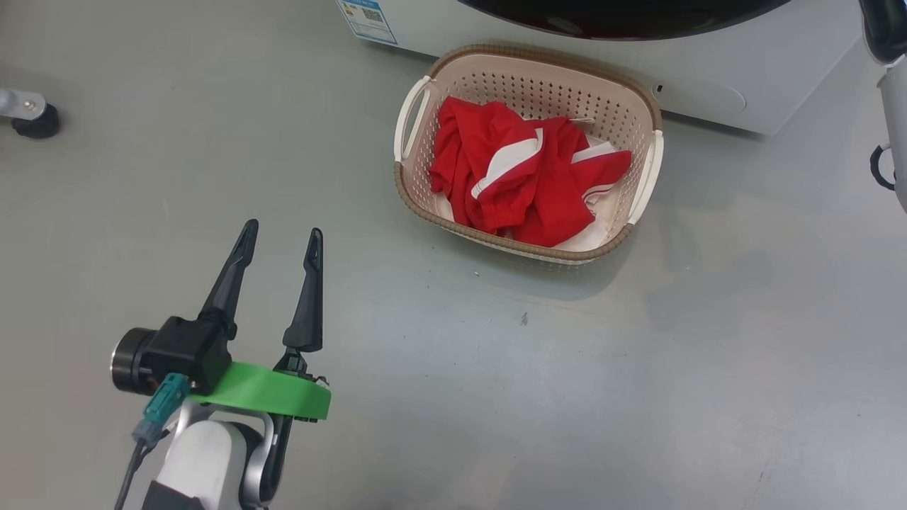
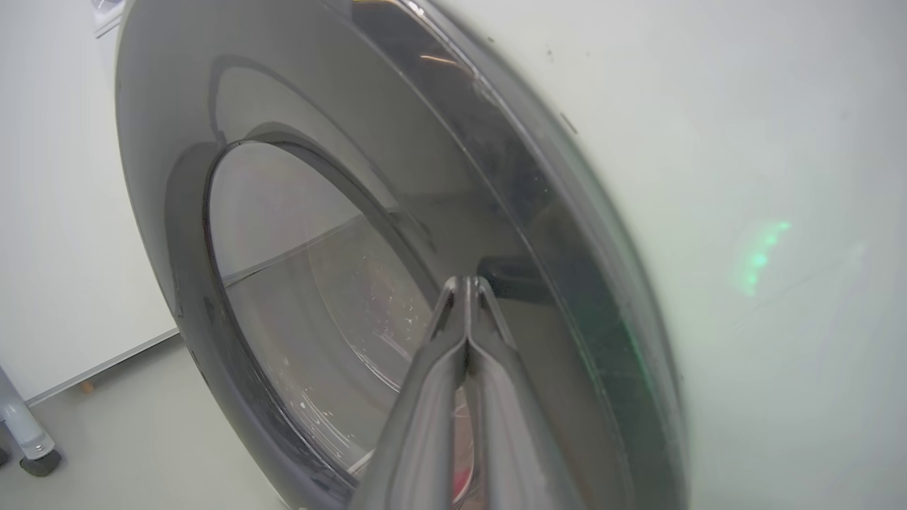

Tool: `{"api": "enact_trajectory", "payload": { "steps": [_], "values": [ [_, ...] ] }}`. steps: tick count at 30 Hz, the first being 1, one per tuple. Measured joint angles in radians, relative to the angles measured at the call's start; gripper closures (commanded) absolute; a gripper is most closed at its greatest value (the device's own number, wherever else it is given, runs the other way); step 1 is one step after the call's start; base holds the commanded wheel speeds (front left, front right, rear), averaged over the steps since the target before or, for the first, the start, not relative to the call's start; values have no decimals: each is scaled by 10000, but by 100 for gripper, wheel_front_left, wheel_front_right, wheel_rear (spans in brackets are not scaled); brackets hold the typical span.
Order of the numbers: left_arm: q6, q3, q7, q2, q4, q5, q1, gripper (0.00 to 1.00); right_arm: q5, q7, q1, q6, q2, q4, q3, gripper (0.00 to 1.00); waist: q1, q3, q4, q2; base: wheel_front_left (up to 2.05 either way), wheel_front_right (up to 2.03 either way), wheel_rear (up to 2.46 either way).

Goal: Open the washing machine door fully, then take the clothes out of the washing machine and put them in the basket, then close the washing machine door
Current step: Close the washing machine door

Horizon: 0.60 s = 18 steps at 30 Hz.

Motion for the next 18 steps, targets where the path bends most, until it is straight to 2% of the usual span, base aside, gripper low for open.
{"api": "enact_trajectory", "payload": {
  "steps": [10,18],
  "values": [
    [23,-19,-79,-12,368,71,-74,0,-2,-516,-50,-71,198,564,121,100,0,-253,-45,0,0,0,0],
    [65,35,-88,-2,548,198,-83,0,73,-767,548,-58,581,658,305,100,0,-582,-286,0,0,0,0]
  ]
}}
